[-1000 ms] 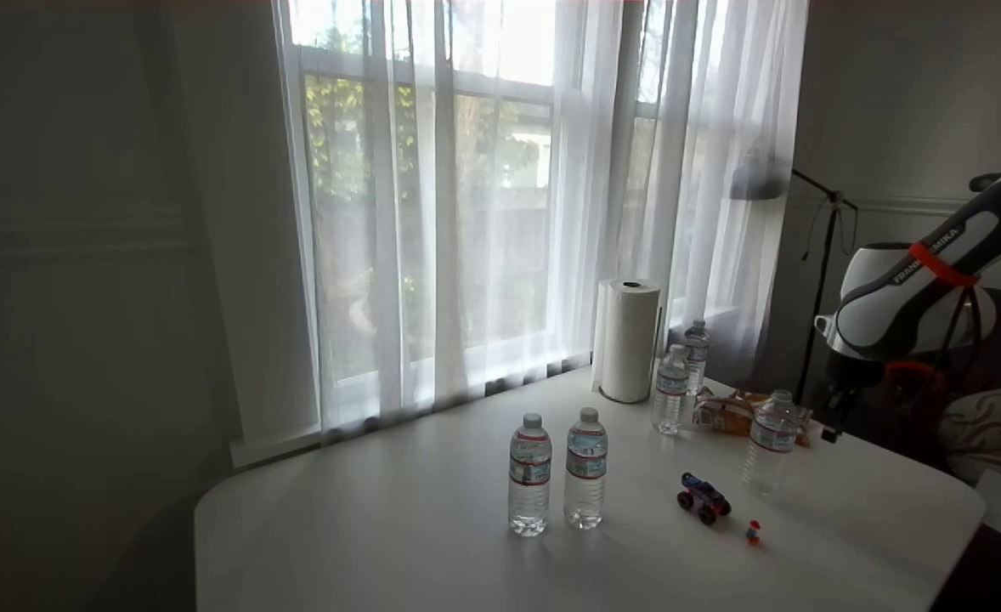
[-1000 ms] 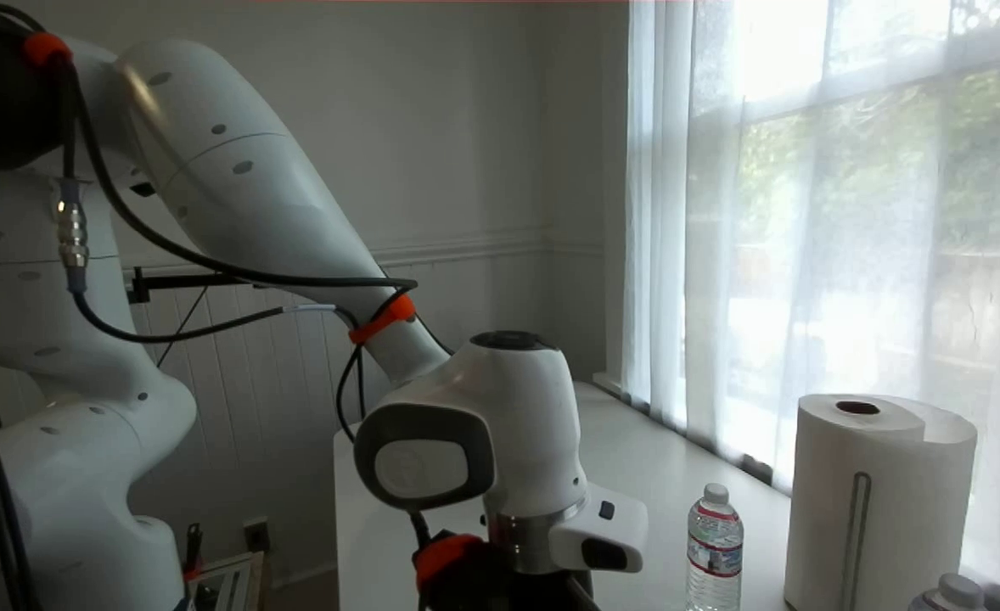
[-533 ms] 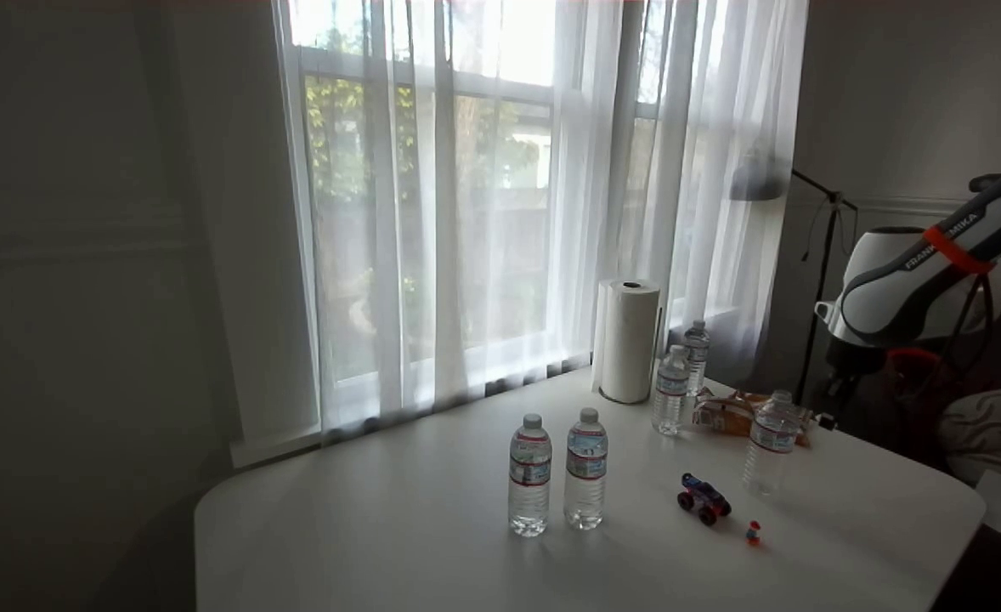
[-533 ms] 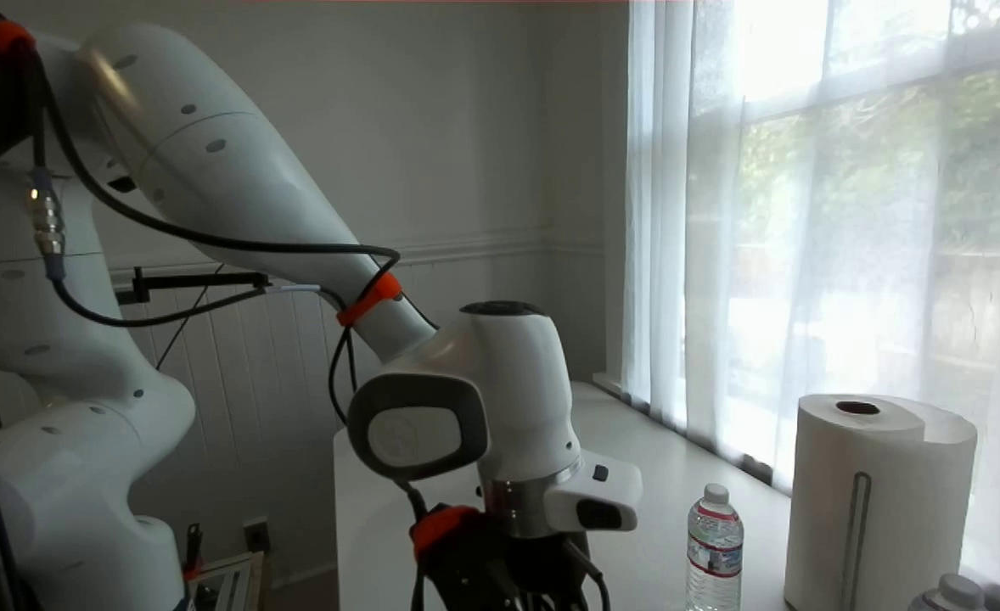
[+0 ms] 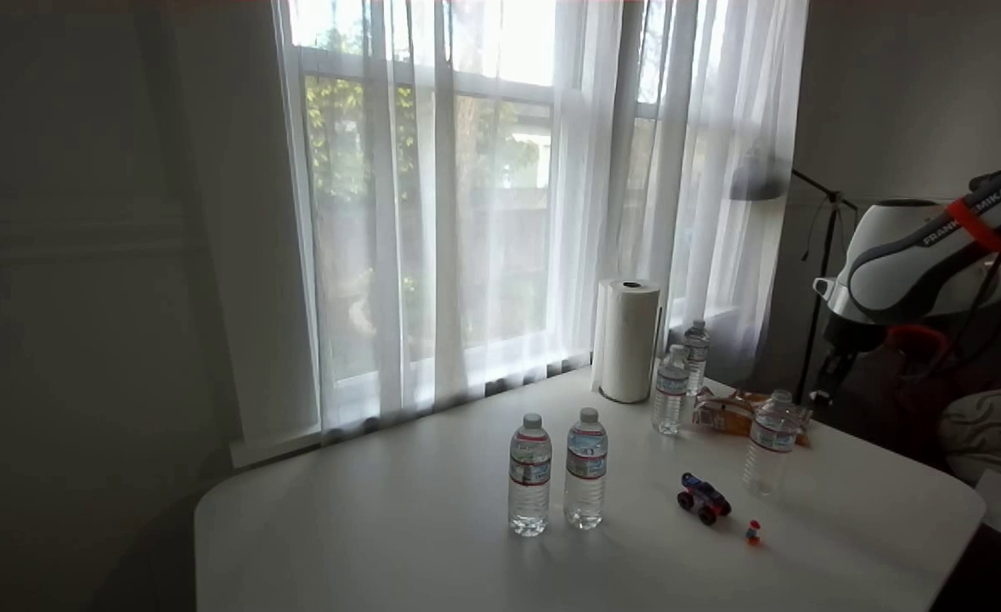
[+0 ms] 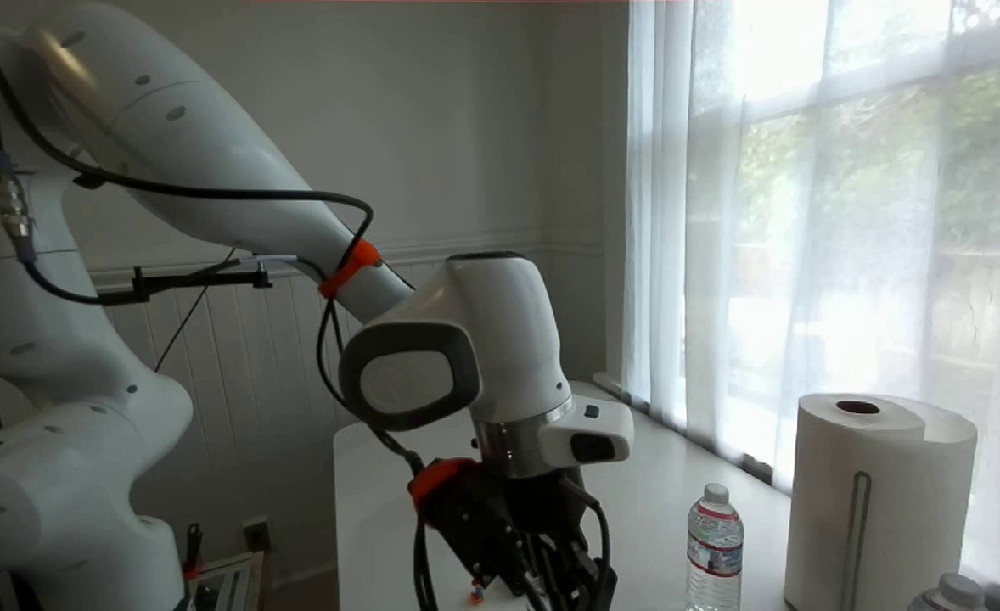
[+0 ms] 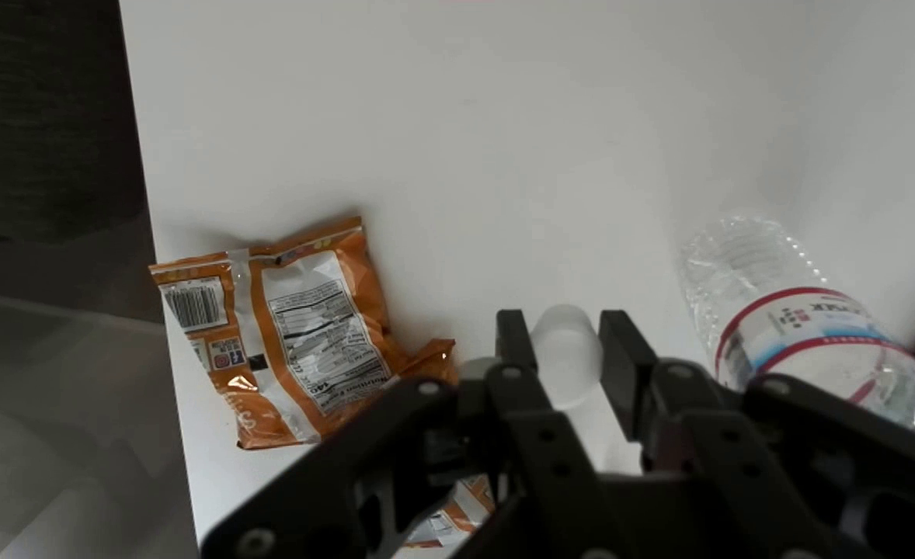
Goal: Cover the lid on the open bottle
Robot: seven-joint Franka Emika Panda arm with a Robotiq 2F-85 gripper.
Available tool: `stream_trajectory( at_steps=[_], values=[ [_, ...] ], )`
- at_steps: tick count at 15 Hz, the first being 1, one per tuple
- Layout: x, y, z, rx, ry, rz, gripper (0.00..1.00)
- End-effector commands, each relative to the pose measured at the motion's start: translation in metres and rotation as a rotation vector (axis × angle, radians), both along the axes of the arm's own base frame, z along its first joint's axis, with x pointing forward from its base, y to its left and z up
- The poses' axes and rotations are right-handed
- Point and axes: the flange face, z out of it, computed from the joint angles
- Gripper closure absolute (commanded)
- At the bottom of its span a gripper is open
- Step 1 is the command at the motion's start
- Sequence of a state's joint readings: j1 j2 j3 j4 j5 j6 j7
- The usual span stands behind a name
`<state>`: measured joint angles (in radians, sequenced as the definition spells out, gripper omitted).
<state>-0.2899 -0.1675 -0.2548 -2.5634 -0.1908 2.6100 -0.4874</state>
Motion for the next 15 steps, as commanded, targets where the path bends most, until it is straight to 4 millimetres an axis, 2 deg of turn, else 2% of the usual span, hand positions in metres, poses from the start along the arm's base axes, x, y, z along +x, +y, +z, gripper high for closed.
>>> stream_trajectory(
  at_steps=[1, 2, 5, 13, 14, 15],
  values=[
    [-0.009, 0.013, 0.019, 0.002, -0.001, 0.044, 0.71],
    [0.001, 0.006, 0.010, 0.001, -0.004, 0.011, 0.72],
    [0.000, 0.010, 0.017, 0.001, -0.008, 0.022, 0.71],
    [0.000, 0.010, 0.016, 0.002, -0.005, 0.025, 0.71],
    [0.000, 0.011, 0.018, 0.001, -0.009, 0.029, 0.93],
    [0.000, 0.012, 0.020, -0.004, -0.011, 0.032, 0.94]
  ],
)
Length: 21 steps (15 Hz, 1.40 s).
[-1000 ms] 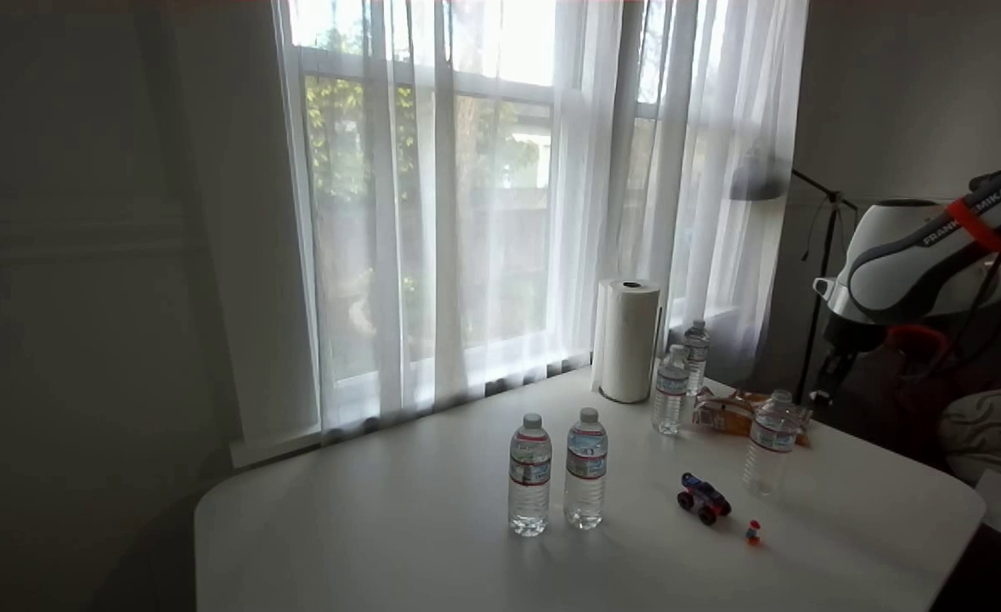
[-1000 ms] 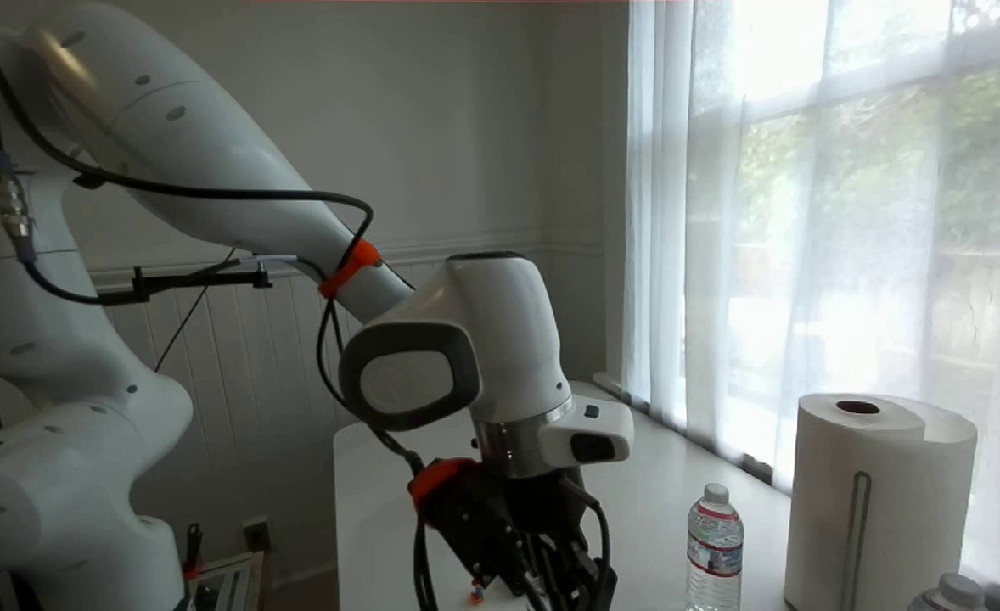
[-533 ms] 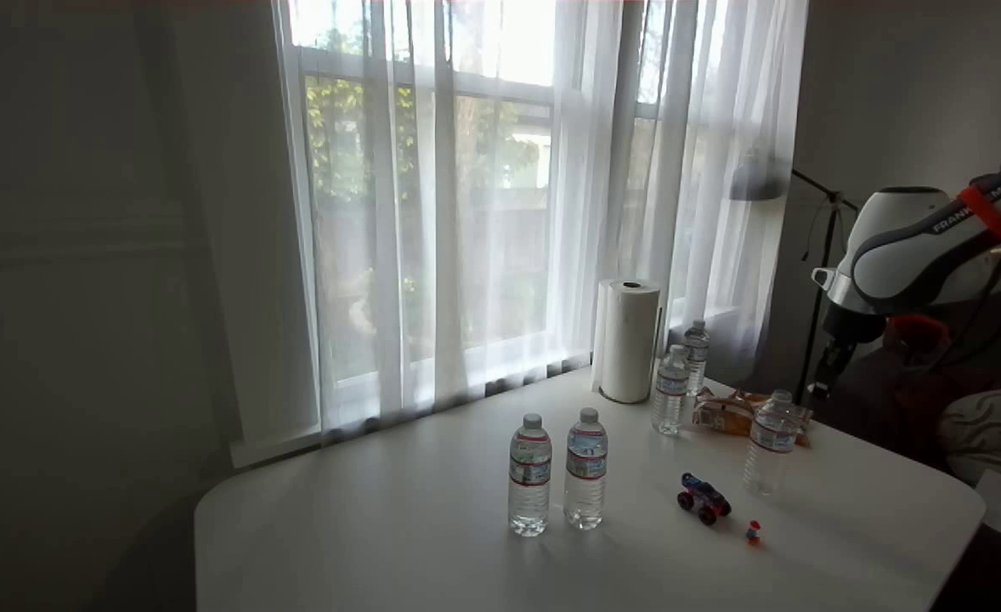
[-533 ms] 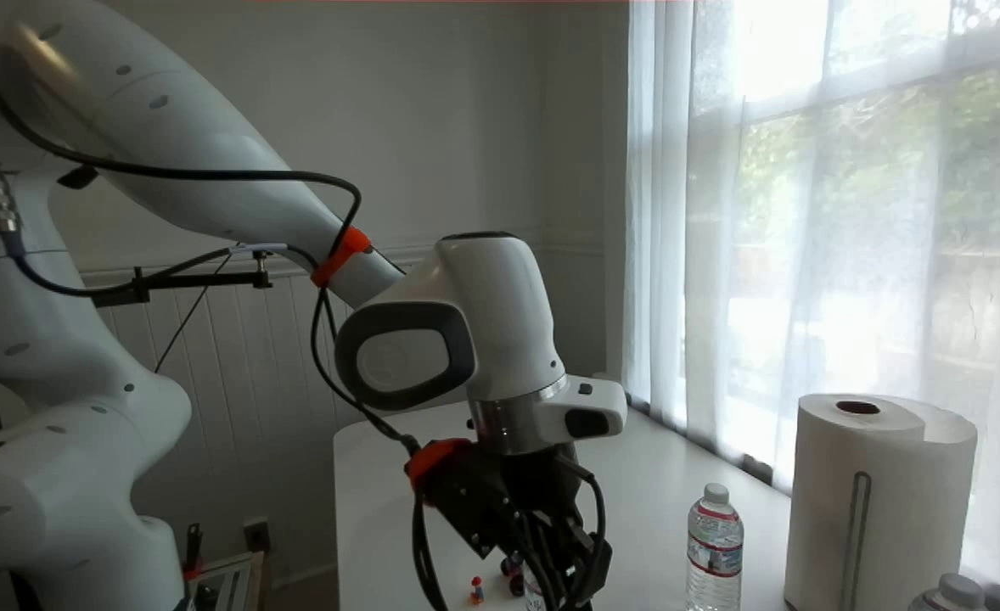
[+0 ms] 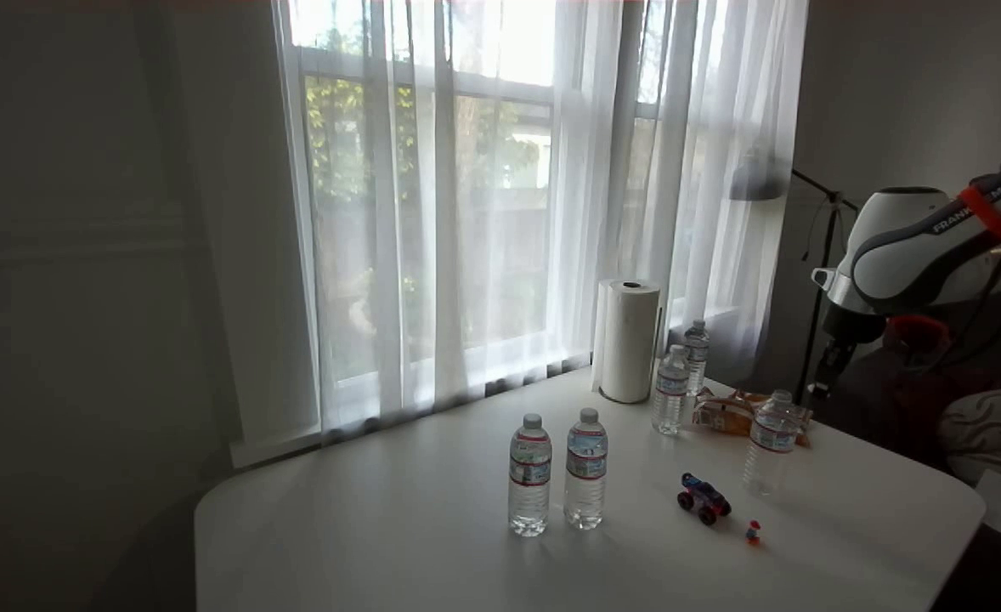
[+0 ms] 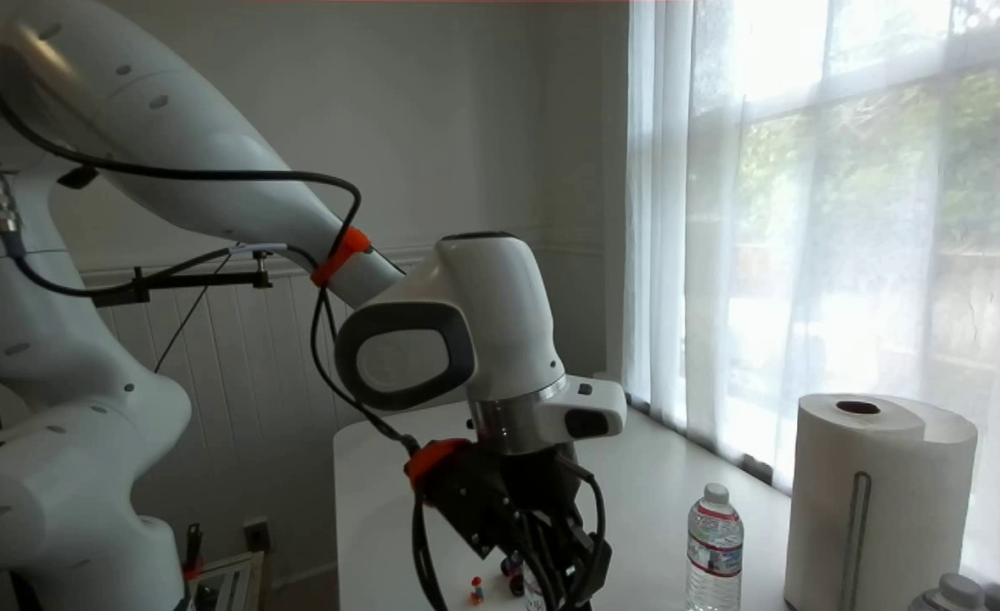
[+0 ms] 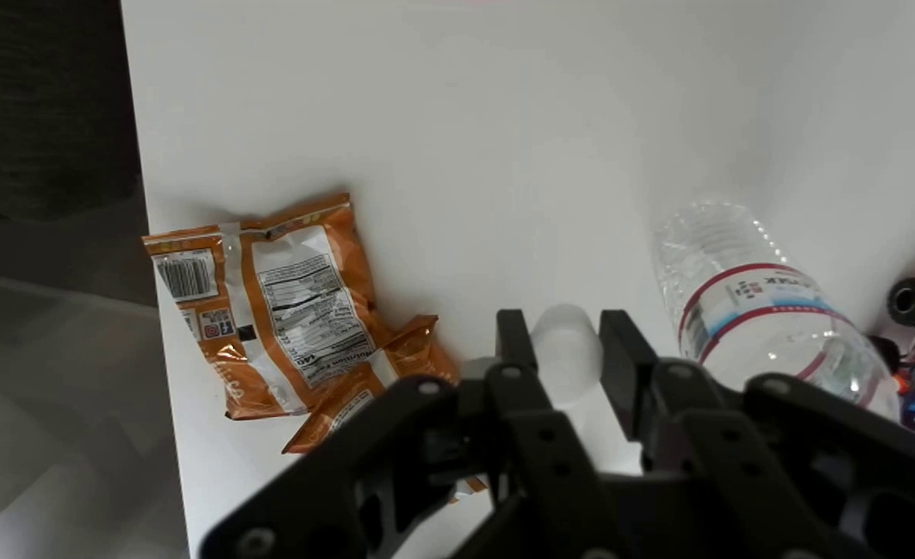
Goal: Cover the lid on the open bottle
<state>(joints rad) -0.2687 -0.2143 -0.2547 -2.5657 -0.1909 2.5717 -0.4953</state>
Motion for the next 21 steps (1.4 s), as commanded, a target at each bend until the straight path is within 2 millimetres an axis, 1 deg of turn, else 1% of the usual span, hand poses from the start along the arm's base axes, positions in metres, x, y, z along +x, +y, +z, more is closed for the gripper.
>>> stream_trajectory(
  at_steps=[1, 7, 11, 17, 21],
  values=[
    [0.001, 0.004, 0.007, -0.006, -0.006, 0.010, 0.94],
    [0.006, 0.014, 0.015, -0.013, -0.003, 0.036, 0.93],
    [0.009, 0.024, 0.024, -0.012, -0.010, 0.063, 0.92],
    [0.007, 0.038, 0.040, -0.003, 0.005, 0.092, 0.90],
    [0.006, 0.046, 0.046, 0.012, 0.013, 0.111, 0.89]
  ],
)
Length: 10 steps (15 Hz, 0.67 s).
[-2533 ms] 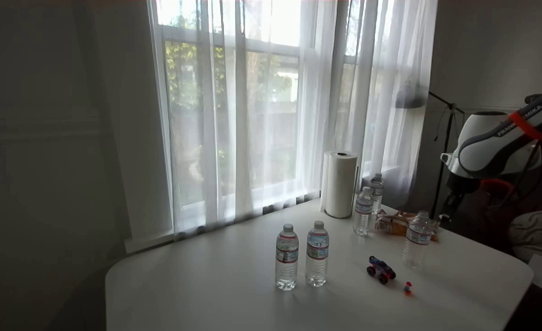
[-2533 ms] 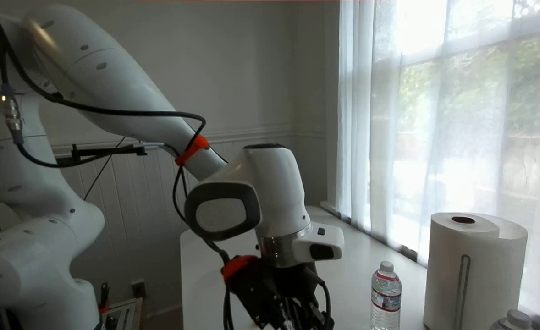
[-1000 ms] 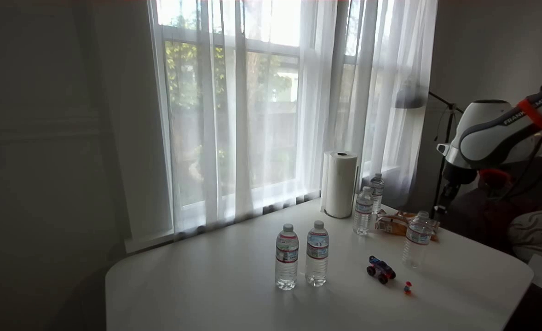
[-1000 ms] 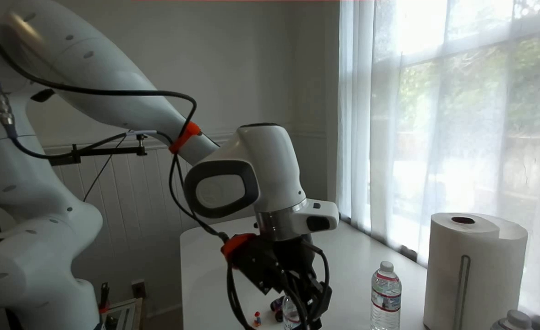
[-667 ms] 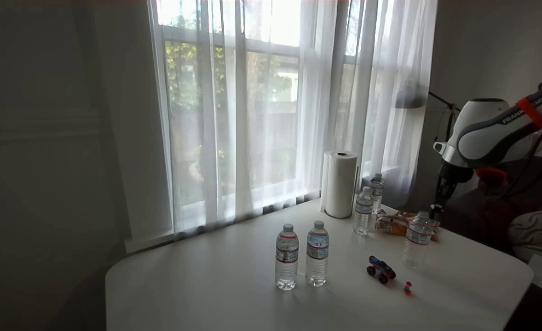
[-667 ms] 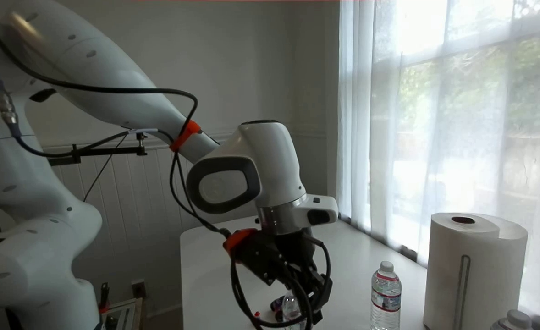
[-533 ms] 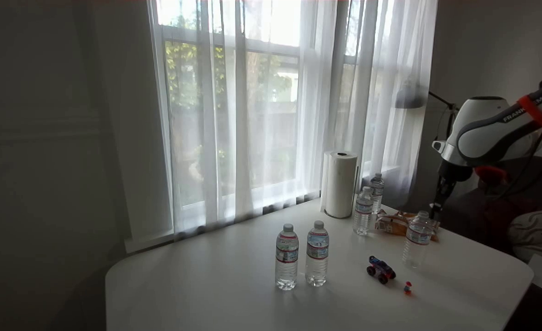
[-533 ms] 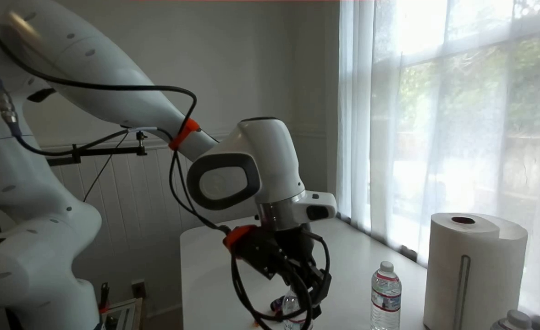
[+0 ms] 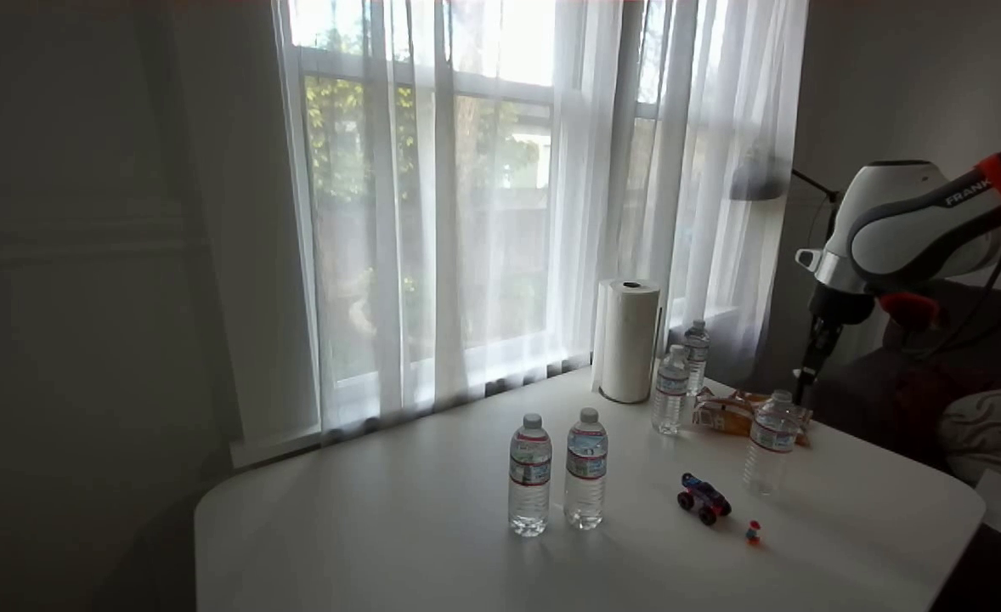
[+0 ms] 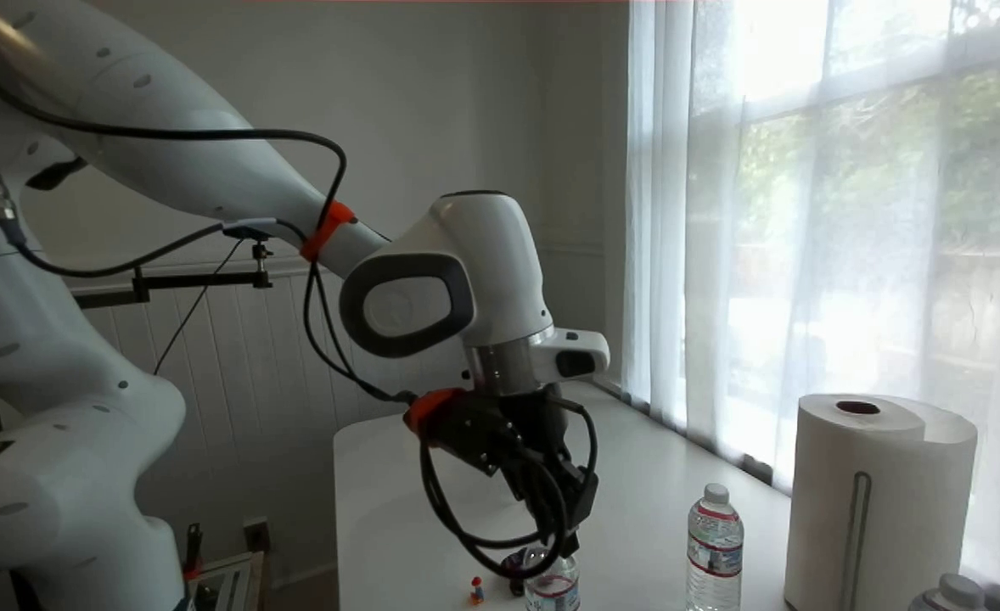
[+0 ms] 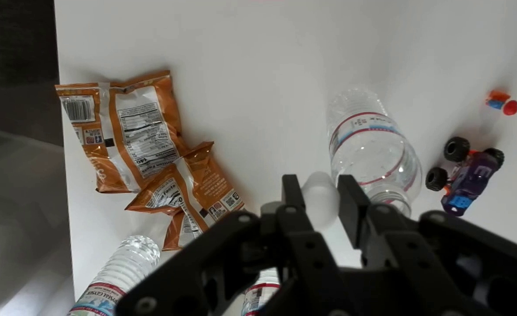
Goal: Cover the lid on the open bottle
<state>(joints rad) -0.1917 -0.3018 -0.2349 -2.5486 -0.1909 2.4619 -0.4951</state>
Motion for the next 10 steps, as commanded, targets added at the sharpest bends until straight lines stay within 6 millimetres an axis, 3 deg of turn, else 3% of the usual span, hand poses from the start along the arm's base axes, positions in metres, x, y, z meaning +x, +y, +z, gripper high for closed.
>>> stream_trajectory(
  at_steps=[1, 10],
  values=[
    [-0.004, 0.009, 0.011, 0.013, 0.013, 0.033, 0.89],
    [0.010, 0.033, 0.008, 0.052, 0.015, 0.087, 0.88]
  ],
)
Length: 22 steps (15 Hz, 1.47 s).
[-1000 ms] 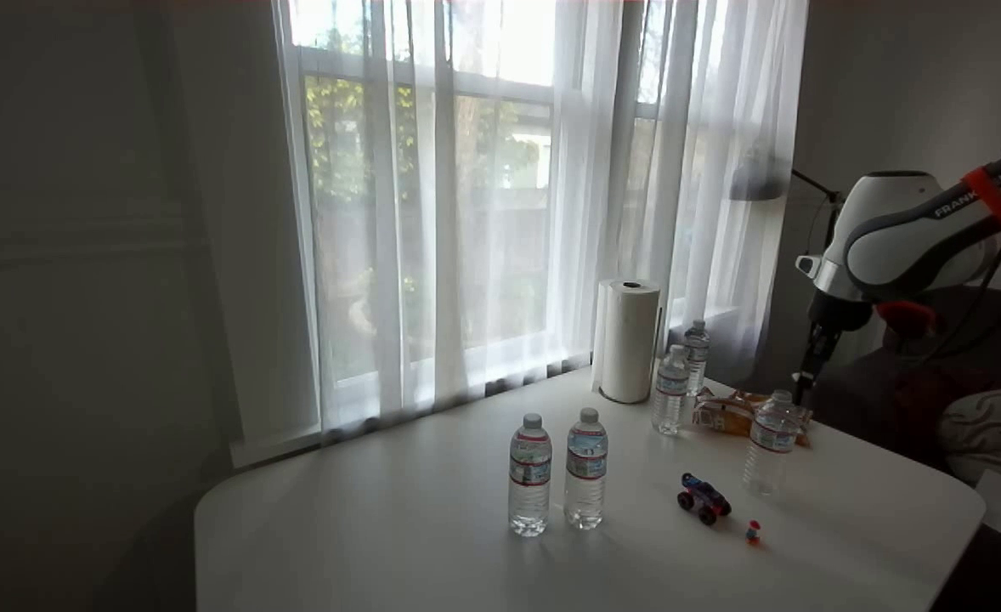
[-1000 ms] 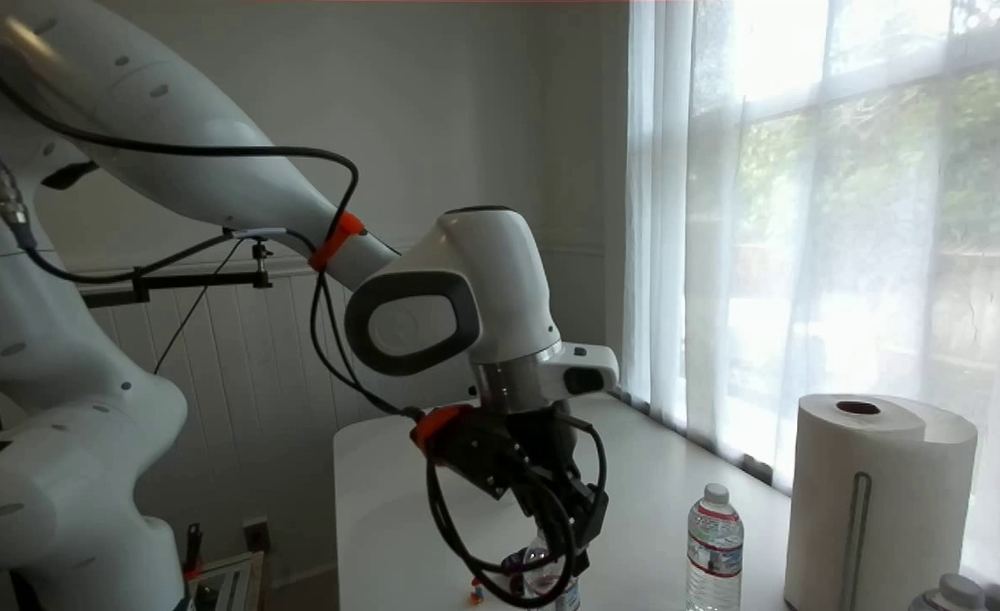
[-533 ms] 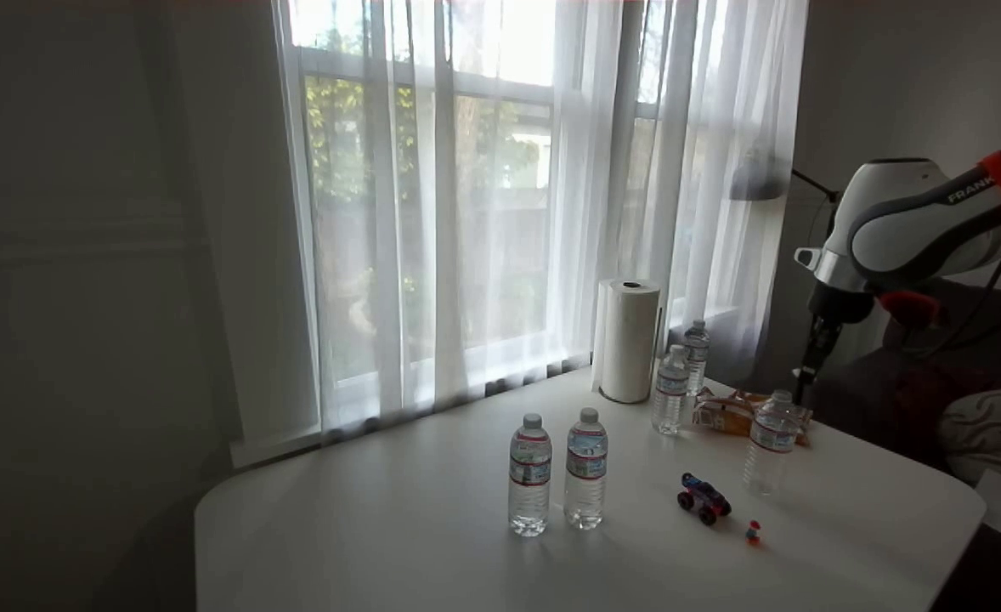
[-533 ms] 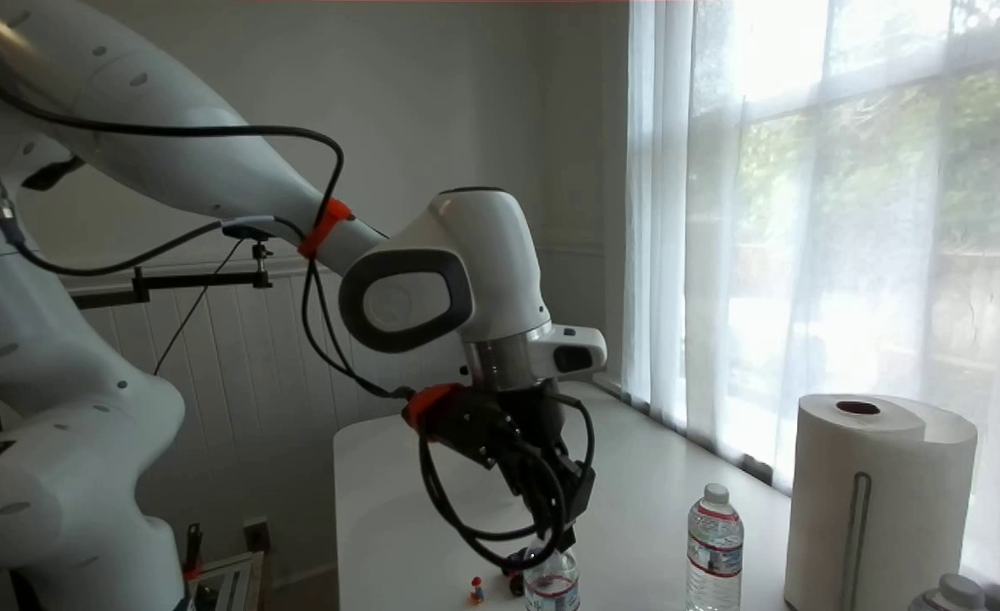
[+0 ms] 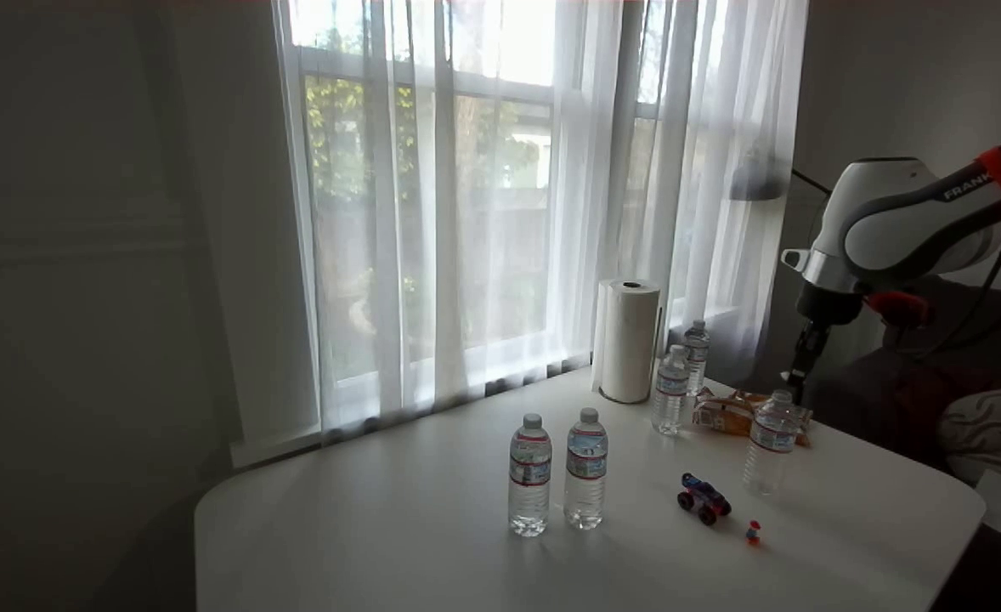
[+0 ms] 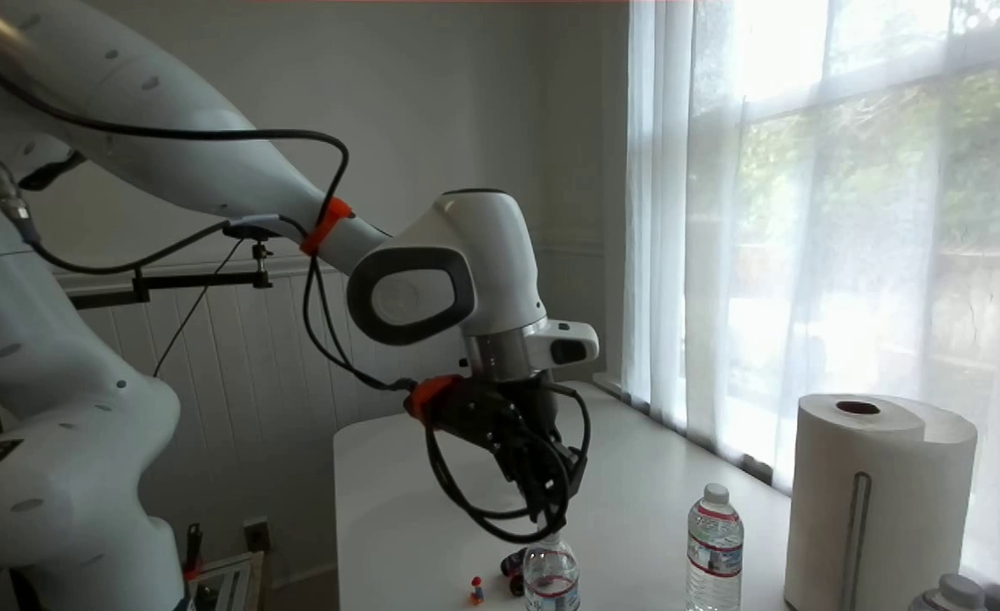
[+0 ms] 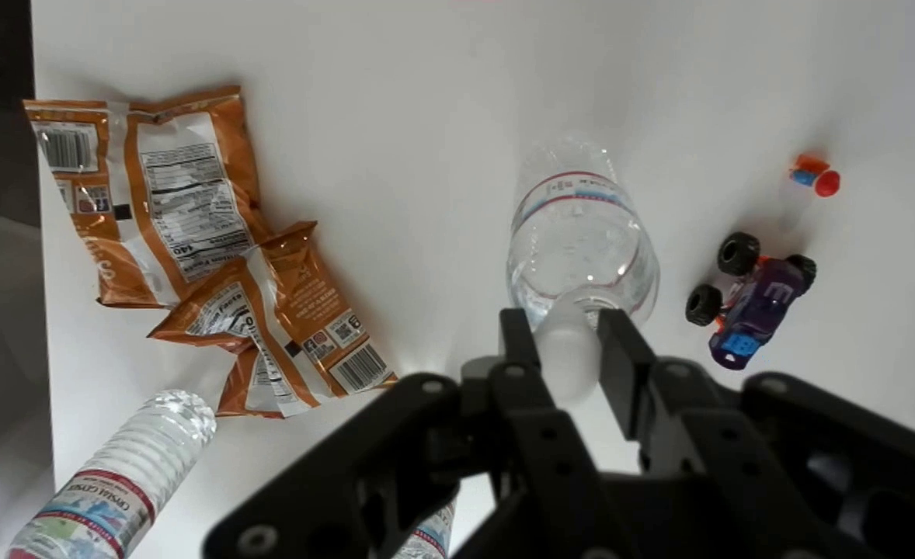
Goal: Cover the lid on the open bottle
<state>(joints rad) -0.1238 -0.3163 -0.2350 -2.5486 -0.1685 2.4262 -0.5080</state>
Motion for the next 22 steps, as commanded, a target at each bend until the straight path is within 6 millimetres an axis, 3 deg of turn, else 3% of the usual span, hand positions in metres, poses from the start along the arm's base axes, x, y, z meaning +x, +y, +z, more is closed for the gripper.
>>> stream_trajectory(
  at_steps=[1, 13, 18, 22],
  values=[
    [0.004, 0.007, 0.004, 0.036, 0.001, 0.026, 0.87],
    [0.010, 0.006, -0.010, 0.046, 0.030, 0.018, 0.85],
    [0.012, 0.004, -0.010, 0.038, 0.030, 0.015, 0.76],
    [0.014, 0.004, -0.011, 0.039, 0.035, 0.018, 0.75]
  ],
)
